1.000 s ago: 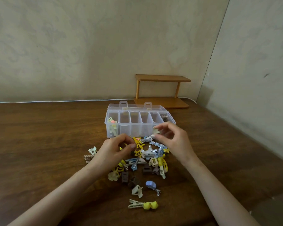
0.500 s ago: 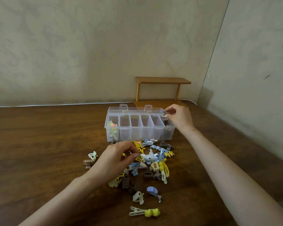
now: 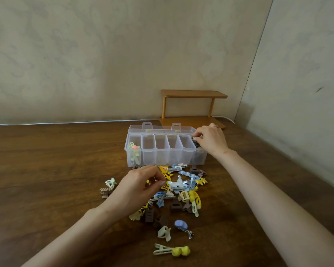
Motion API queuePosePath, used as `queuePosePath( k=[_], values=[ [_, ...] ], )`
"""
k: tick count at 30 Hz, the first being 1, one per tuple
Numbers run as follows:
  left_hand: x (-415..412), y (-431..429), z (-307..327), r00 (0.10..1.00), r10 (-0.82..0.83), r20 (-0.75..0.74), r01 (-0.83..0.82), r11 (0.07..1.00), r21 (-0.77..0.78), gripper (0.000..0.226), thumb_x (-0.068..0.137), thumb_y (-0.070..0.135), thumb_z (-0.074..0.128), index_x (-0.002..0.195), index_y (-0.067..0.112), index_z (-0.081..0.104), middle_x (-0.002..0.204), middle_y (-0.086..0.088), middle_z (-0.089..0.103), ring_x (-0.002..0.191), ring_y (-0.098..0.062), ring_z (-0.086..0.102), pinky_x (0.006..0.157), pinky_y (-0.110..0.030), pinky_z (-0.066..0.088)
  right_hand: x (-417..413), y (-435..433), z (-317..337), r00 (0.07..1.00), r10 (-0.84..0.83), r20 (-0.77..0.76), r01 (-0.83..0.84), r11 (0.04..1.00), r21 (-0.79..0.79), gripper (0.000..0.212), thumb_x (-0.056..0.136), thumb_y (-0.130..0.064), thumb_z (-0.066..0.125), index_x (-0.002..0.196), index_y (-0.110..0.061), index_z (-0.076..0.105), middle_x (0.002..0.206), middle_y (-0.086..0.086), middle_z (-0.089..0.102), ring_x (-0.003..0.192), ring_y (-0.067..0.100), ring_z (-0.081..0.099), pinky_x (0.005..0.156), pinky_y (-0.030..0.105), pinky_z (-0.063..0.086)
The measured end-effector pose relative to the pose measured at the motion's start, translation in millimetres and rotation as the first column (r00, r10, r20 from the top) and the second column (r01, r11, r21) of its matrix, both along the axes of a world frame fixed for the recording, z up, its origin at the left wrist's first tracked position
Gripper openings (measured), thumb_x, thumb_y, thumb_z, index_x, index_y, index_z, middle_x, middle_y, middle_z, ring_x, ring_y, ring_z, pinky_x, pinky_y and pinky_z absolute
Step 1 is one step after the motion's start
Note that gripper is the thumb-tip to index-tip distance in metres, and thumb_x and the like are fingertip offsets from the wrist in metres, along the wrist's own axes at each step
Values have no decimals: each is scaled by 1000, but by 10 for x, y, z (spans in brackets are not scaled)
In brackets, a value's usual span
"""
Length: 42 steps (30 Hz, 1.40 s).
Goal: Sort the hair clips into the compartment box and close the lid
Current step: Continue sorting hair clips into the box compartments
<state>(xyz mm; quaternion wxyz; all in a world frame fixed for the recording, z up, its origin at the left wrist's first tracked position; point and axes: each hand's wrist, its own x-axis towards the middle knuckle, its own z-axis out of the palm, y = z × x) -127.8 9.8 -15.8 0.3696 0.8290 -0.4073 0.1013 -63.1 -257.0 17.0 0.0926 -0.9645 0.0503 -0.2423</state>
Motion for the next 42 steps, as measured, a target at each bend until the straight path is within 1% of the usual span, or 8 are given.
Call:
queuePosePath(
  k=[4, 16, 21, 26, 32, 36, 38, 42],
  values=[
    [5, 8, 12, 1000, 0, 4, 0, 1000, -7, 5, 88, 22, 60, 88, 19, 64, 85, 13, 63, 80, -4, 58, 66, -19, 48, 19, -27, 46, 998, -42, 39, 44, 998, -39, 11, 88, -21, 62, 91, -24, 72, 109, 0, 61, 108, 22, 45, 90, 35, 37],
    [9, 1, 12, 1000, 3, 13, -3, 1000, -3, 4, 88, 20, 61, 87, 19, 64, 83, 14, 62, 80, -6, 58, 66, -21, 48, -78, -155, -44, 991, -52, -125, 53, 999, 8, 32, 98, -34, 41, 103, -22, 70, 126, 0, 52, 119, 25, 41, 99, 40, 33],
    [4, 5, 10, 1000, -7, 17, 7, 1000, -3, 4, 87, 20, 61, 85, 22, 63, 81, 17, 60, 80, -5, 57, 65, -15, 44, -178, -172, -70, 990, -44, 134, 9, 968, 252, 27, 95, -32, 50, 103, -18, 71, 117, 1, 61, 110, 20, 52, 95, 40, 42],
    [9, -3, -3, 1000, -9, 23, 9, 1000, -8, 3, 87, 20, 61, 86, 21, 64, 82, 17, 61, 80, -5, 58, 65, -18, 46, -333, -144, -107, 980, 129, -154, -71, 940, 333, 34, 90, -49, 51, 113, -29, 67, 126, 1, 58, 121, 20, 47, 104, 52, 35],
    [11, -3, 7, 1000, -5, 19, 5, 1000, -12, 5, 87, 18, 61, 85, 22, 63, 79, 18, 60, 80, -3, 57, 64, -15, 45, -304, -95, -150, 982, 78, -174, -29, 963, 270, 45, 94, -53, 38, 128, -31, 56, 132, 3, 50, 123, 24, 42, 88, 36, 34],
    [49, 18, -16, 998, 58, 22, -58, 998, -6, 4, 87, 19, 60, 87, 21, 63, 81, 18, 59, 78, -3, 59, 65, -20, 50, -260, -75, -161, 981, 79, -178, -22, 954, 300, 42, 97, -48, 38, 129, -28, 56, 133, 3, 50, 124, 25, 42, 97, 41, 36],
    [86, 45, -47, 990, 133, 49, -133, 991, 12, 4, 87, 19, 61, 89, 22, 63, 84, 17, 59, 78, -4, 58, 68, -24, 50, -269, -70, -175, 989, 60, -132, -22, 962, 271, 39, 97, -44, 41, 127, -26, 58, 131, 3, 51, 123, 24, 41, 97, 37, 35],
    [150, 110, -85, 953, 298, 60, -299, 954, 18, 7, 86, 20, 61, 91, 24, 59, 88, 12, 58, 80, -7, 54, 65, -19, 44, -392, 78, -199, 961, 25, 276, -88, 972, 218, 28, 95, -30, 51, 117, -18, 65, 116, 1, 58, 110, 19, 48, 88, 25, 37]
  ],
)
